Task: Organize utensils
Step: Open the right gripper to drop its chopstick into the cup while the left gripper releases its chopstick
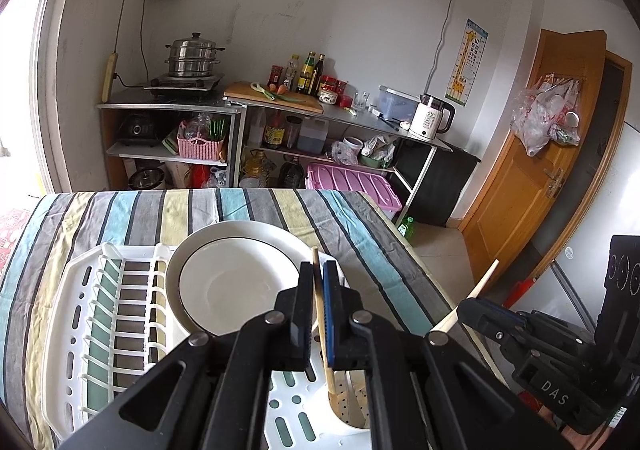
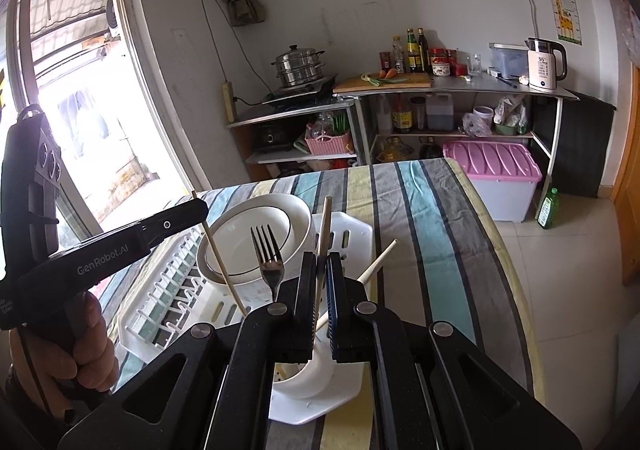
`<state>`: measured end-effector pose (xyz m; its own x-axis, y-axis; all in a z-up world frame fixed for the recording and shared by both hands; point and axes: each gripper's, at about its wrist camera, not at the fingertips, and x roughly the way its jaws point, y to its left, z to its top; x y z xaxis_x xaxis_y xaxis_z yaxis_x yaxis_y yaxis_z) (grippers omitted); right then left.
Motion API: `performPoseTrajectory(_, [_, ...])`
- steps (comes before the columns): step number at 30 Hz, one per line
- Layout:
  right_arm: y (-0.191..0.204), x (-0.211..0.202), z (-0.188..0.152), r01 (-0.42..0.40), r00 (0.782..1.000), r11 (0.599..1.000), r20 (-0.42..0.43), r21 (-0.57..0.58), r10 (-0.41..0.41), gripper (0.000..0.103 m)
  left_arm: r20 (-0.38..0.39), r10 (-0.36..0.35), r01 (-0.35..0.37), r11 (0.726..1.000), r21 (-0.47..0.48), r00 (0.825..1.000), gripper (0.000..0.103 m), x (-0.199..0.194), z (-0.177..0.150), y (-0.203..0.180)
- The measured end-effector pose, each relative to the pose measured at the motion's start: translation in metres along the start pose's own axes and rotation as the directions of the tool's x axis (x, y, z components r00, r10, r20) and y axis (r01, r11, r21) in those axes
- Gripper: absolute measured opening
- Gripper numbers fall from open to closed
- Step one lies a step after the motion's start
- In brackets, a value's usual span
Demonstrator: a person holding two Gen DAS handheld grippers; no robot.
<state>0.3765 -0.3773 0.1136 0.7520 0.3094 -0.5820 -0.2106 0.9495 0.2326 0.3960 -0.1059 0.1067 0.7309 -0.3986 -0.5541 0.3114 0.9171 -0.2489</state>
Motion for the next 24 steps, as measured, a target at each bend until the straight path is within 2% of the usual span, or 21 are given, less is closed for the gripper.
performPoseTrajectory(7, [-0.002, -0.001, 0.0, 0.015, 1.0, 1.0, -0.006, 0.0, -0.015, 0.006, -0.004, 0.01, -0.01, 1.0, -0.02, 1.0, 0.005, -0.001, -0.002, 0.005])
performPoseTrajectory(9, [-0.002, -0.003, 0.0, 0.021, 1.0, 1.0, -0.002, 0.0, -0.021, 0.01, -0.002, 0.014, -0.014, 1.0, -0.022, 1.0, 0.006, -0.003, -0.002, 0.007])
performPoseTrajectory(11, [-0.003, -0.006, 0.0, 0.021, 1.0, 1.0, 0.005, 0.003, -0.021, 0.021, -0.002, 0.019, -0.019, 1.0, -0.021, 1.0, 0.006, -0.005, -0.003, 0.008])
performPoseTrajectory(12, [-0.003, -0.007, 0.0, 0.021, 1.0, 1.0, 0.009, 0.005, -0.022, 0.022, -0.001, 0.022, -0.022, 1.0, -0.021, 1.0, 0.008, -0.006, -0.003, 0.008])
performPoseTrajectory(17, [-0.003, -0.014, -0.003, 0.026, 1.0, 1.0, 0.018, 0.005, -0.026, 0.023, 0.009, 0.025, -0.025, 0.999, -0.029, 1.0, 0.021, -0.017, -0.009, 0.012])
performPoseTrajectory(24, [0.004, -0.038, -0.013, 0.031, 0.999, 1.0, 0.042, -0.007, -0.03, 0.024, 0.023, 0.039, -0.038, 0.999, -0.032, 0.999, 0.022, -0.049, -0.022, 0.015])
